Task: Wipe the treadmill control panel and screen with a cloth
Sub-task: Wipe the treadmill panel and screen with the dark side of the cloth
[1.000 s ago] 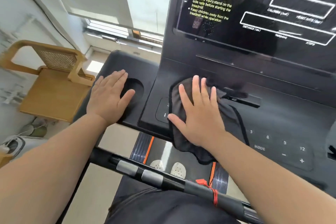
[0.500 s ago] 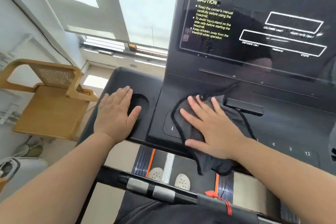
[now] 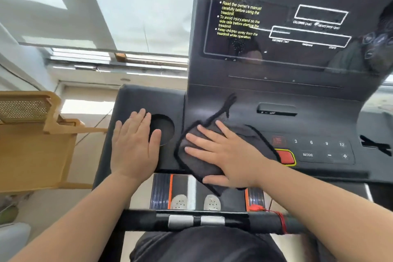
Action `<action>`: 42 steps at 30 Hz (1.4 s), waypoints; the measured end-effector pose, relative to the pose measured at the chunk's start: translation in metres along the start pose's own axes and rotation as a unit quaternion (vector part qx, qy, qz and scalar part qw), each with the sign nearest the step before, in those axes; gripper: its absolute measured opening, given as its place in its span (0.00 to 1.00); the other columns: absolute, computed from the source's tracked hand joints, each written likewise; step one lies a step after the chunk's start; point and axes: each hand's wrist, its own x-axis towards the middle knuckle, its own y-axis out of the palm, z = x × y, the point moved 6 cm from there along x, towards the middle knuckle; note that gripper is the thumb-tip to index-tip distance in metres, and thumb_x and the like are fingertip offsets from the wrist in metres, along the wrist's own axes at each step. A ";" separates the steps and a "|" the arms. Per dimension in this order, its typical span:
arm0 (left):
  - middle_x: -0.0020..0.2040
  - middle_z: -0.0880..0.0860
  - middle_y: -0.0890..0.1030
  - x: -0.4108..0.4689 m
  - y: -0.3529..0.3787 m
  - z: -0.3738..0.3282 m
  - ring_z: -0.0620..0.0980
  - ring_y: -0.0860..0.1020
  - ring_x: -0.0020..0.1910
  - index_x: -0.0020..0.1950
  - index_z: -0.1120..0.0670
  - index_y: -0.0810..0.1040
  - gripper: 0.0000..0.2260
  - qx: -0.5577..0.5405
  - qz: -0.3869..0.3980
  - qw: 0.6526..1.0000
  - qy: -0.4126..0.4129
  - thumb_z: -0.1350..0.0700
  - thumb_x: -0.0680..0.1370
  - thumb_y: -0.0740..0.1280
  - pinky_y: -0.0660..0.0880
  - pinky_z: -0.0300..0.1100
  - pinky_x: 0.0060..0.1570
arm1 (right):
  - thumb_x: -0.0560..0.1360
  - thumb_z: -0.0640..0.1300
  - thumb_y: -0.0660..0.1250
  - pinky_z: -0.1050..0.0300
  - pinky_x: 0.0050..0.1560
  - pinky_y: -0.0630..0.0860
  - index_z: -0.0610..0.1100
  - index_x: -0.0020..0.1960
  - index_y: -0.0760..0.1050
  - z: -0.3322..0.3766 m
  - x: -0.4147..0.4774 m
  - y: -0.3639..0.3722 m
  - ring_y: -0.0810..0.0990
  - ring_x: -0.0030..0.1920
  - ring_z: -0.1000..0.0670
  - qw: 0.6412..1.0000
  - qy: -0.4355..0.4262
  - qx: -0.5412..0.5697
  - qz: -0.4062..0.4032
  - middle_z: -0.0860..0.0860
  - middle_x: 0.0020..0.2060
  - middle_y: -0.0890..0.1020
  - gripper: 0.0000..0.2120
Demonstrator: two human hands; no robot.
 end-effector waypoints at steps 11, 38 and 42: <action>0.80 0.54 0.66 0.001 -0.004 0.000 0.55 0.60 0.81 0.79 0.55 0.66 0.32 -0.034 -0.004 0.999 0.001 0.41 0.82 0.43 0.49 0.56 0.80 | 0.77 0.75 0.45 0.32 0.79 0.41 0.45 0.84 0.45 -0.025 0.032 -0.010 0.38 0.82 0.35 0.915 0.391 0.087 -0.055 0.38 0.83 0.39 0.47; 0.65 0.60 0.77 0.081 -0.063 -0.063 0.57 0.73 0.64 0.71 0.63 0.72 0.23 -0.161 -0.197 0.957 0.141 0.51 0.82 0.55 0.66 0.49 0.67 | 0.78 0.69 0.57 0.38 0.77 0.27 0.47 0.83 0.42 -0.068 0.093 -0.061 0.38 0.82 0.44 0.955 0.223 -0.059 -0.187 0.49 0.82 0.39 0.45; 0.68 0.58 0.75 0.101 -0.071 -0.080 0.55 0.71 0.67 0.74 0.60 0.69 0.24 -0.176 -0.180 0.957 0.141 0.49 0.83 0.53 0.66 0.52 0.69 | 0.77 0.69 0.59 0.36 0.76 0.27 0.47 0.83 0.43 -0.073 0.082 -0.060 0.34 0.82 0.43 0.939 0.269 -0.042 -0.209 0.46 0.82 0.36 0.46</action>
